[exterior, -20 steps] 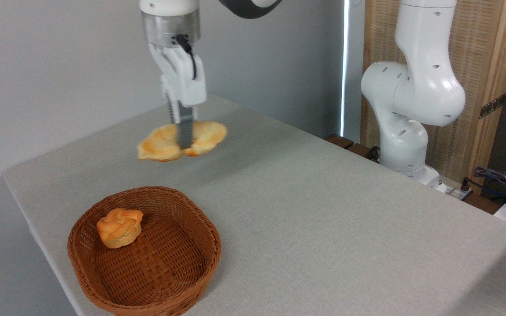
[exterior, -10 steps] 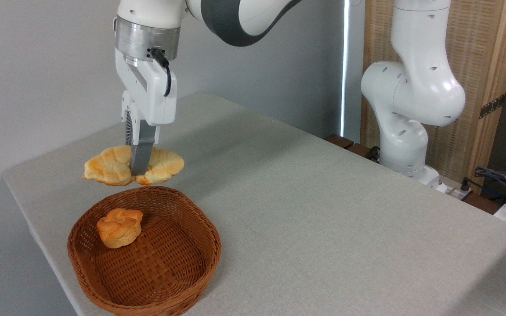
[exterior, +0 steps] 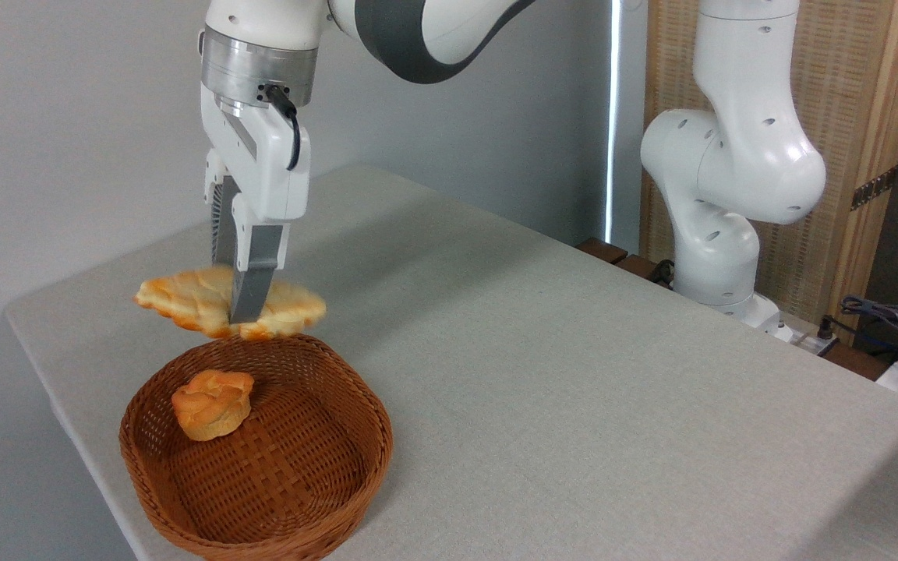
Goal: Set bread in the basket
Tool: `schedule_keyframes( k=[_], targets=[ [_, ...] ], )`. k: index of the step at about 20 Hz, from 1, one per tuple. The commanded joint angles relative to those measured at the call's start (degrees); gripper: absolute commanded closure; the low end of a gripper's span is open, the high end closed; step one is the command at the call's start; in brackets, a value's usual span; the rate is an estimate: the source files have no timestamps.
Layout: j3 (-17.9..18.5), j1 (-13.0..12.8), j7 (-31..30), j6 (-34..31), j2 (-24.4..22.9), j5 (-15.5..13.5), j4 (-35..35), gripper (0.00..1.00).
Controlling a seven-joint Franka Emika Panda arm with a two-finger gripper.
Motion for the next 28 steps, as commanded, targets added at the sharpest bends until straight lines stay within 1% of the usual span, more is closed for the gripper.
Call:
schedule_keyframes(
  k=[1,8,9,11,13,14,16,17,18,19,20,21,24,28],
  targets=[
    [0.39,-0.5,-0.31,0.65,0.33,0.21,0.79,0.0],
    [0.48,-0.5,-0.48,0.65,0.07,0.21,0.79,0.0],
    [0.48,-0.5,-0.66,0.65,-0.19,-0.14,0.88,0.0],
    [0.57,-0.41,-2.32,-0.31,-0.9,-2.16,0.97,0.0],
    [1.18,-0.32,-7.31,-3.89,-2.3,-2.43,0.97,0.0],
    [1.09,-0.32,-8.38,-6.96,-3.09,-2.08,0.97,0.0],
    [1.09,-0.32,-8.66,-14.51,-3.54,-1.9,1.49,0.0],
    [1.18,-0.32,-9.09,-19.34,-3.28,-1.38,3.85,0.0],
    [1.18,-0.32,-9.45,-24.43,-2.66,0.8,6.31,0.0],
    [1.18,-0.32,-9.62,-28.49,-1.7,3.87,8.16,0.0],
    [0.83,-0.32,-9.8,-30.96,-1.17,6.42,9.31,0.0],
    [0.74,-0.41,-10.76,-31.77,-0.99,7.32,9.58,0.0],
    [0.66,-0.41,-15.41,-31.78,-0.29,7.59,10.02,0.0],
    [1.27,-0.5,-14.99,-31.78,0.24,7.68,10.02,0.0]
  ],
)
